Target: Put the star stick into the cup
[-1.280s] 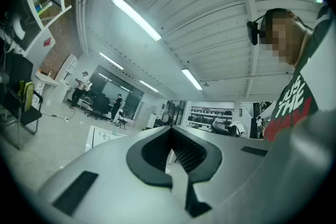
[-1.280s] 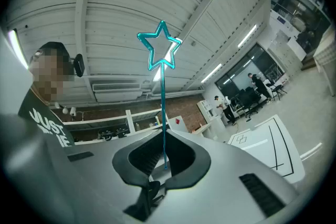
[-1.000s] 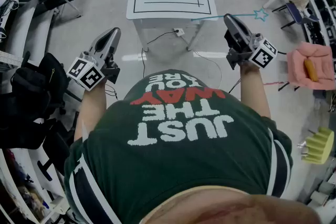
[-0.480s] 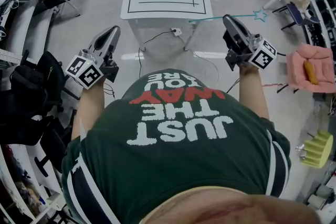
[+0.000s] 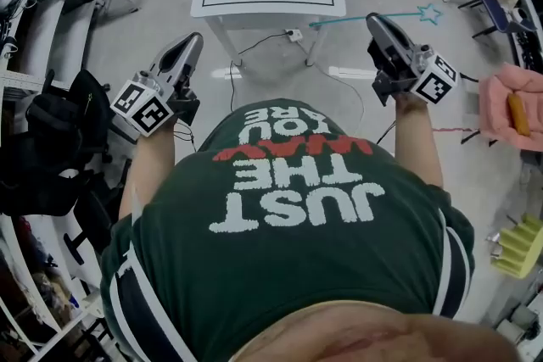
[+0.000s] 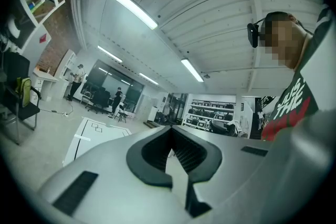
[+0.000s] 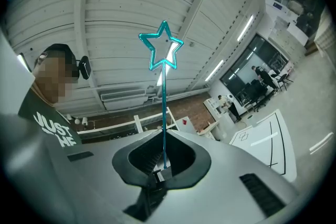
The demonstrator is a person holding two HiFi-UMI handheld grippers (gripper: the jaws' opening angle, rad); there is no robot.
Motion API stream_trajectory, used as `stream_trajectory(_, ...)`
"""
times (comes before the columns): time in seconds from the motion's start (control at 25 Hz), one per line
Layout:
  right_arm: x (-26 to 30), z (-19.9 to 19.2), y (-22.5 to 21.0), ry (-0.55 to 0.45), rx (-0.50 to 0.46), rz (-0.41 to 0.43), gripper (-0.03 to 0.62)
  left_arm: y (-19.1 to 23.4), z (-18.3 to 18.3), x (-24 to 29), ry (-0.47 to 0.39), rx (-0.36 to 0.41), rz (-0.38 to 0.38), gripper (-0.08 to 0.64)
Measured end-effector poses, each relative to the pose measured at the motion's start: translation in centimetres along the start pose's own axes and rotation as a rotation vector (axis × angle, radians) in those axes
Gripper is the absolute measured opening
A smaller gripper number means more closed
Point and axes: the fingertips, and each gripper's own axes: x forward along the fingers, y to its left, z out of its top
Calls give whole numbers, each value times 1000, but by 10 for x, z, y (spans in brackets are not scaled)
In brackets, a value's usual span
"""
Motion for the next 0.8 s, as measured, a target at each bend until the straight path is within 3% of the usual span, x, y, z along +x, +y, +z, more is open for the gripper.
stream_trajectory(0.2,22,-11,-18,26,12,6,43,24,-3,9,6,-14,4,9)
stream_trajectory(0.36,67,-22,-37,46,12,-4,43,71,2,10,-12,-35,-7,9)
stream_trajectory(0.6,187,-38,-75,62,-45,-42,43,212,17,12,-36,-91,-55,9)
stream_trajectory(0.8,317,-40,-105,21,-41,-52,43,338,68,21,-24,-70,-112,9)
